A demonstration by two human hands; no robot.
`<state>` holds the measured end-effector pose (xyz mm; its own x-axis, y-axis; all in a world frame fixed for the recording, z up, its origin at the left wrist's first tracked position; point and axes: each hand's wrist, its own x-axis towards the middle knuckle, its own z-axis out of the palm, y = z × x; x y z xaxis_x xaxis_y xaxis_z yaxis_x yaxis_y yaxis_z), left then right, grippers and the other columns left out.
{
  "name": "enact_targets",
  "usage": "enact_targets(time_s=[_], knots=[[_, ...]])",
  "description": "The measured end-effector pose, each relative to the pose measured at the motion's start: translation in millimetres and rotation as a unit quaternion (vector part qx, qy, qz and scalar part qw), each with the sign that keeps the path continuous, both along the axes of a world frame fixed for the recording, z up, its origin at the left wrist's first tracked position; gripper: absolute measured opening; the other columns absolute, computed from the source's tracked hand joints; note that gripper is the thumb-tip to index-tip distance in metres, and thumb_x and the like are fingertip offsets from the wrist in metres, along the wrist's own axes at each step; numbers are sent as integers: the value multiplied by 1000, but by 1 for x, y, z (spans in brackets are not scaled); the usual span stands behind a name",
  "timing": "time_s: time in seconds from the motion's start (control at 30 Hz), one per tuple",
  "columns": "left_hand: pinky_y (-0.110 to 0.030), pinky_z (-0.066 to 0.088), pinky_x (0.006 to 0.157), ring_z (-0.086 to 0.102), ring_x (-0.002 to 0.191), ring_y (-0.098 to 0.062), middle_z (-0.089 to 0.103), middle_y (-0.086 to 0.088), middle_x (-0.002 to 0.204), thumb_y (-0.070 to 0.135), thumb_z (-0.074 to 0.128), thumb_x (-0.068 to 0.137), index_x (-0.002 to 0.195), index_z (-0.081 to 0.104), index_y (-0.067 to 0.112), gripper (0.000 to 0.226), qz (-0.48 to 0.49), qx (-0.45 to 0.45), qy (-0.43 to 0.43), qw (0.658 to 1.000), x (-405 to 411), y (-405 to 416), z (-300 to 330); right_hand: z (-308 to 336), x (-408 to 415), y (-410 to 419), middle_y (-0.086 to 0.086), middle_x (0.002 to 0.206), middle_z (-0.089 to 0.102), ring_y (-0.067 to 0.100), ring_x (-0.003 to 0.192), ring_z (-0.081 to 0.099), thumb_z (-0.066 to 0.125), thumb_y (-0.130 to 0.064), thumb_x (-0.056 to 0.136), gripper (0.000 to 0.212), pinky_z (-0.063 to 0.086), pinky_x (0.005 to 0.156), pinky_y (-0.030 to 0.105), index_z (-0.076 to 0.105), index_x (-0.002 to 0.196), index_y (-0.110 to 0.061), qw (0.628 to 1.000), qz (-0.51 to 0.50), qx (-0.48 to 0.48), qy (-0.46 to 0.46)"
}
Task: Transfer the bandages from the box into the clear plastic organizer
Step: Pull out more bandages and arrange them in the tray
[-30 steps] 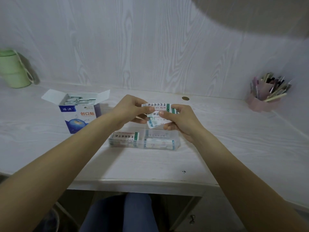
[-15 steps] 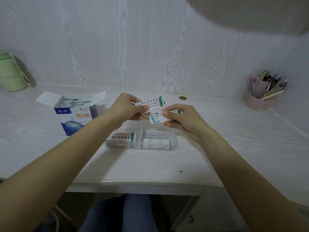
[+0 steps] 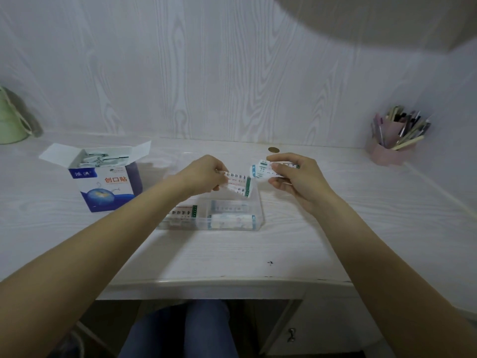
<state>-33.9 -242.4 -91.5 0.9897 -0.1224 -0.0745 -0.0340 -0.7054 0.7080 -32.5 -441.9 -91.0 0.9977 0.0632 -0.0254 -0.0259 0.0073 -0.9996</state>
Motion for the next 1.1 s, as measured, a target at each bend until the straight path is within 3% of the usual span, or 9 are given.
enact_targets(time_s=[0.1,0.17,0.33,0.57,0.73,0.93,1.1], knots=[[-20,37,58,51,73,-13,59,0,80,11,53,93,104,66,8,17,-27,94,4,995,3,-5,-2,-3,0,0,16,91,64,22,65,58,59,1,90,14,53,57,17,69,91,-9,1000,-1,-10,5],[-23,39,67,53,82,-16,64,-4,92,12,56,92,107,68,7,20,-32,137,2,990,5,-6,-4,-5,2,0,17,92,64,22,65,58,59,1,90,14,53,56,17,69,90,-9,1000,-2,-12,6],[-26,43,74,56,82,-17,62,-2,79,13,64,86,103,70,8,18,-45,199,1,979,9,-9,-6,-7,4,1,20,97,62,22,64,59,58,2,90,13,52,55,16,68,95,-6,1000,-2,-13,4],[-37,52,84,59,98,-24,62,-5,95,13,66,85,95,72,12,12,-38,276,-30,960,15,-14,-11,-8,4,-2,17,95,64,22,65,59,59,1,90,14,53,57,16,68,100,-4,1000,-5,-13,3],[-34,50,80,60,98,-25,67,-7,97,15,68,83,90,73,11,9,-49,275,-31,960,21,-13,-14,-8,4,-5,14,91,65,20,63,60,59,0,90,14,54,58,17,68,100,-5,1000,-4,-14,4],[-26,37,64,49,76,-23,57,-8,81,28,57,92,81,66,12,21,-62,277,0,959,23,-16,-16,-8,5,-7,15,92,64,20,62,61,59,0,90,13,54,58,17,69,95,-8,1000,-5,-15,5],[-27,40,68,52,78,-22,61,-9,85,27,56,93,89,72,5,28,-64,266,-1,962,23,-15,-15,-9,5,-8,15,93,65,19,61,62,59,-1,90,13,54,59,17,69,97,-8,1000,-3,-16,6]])
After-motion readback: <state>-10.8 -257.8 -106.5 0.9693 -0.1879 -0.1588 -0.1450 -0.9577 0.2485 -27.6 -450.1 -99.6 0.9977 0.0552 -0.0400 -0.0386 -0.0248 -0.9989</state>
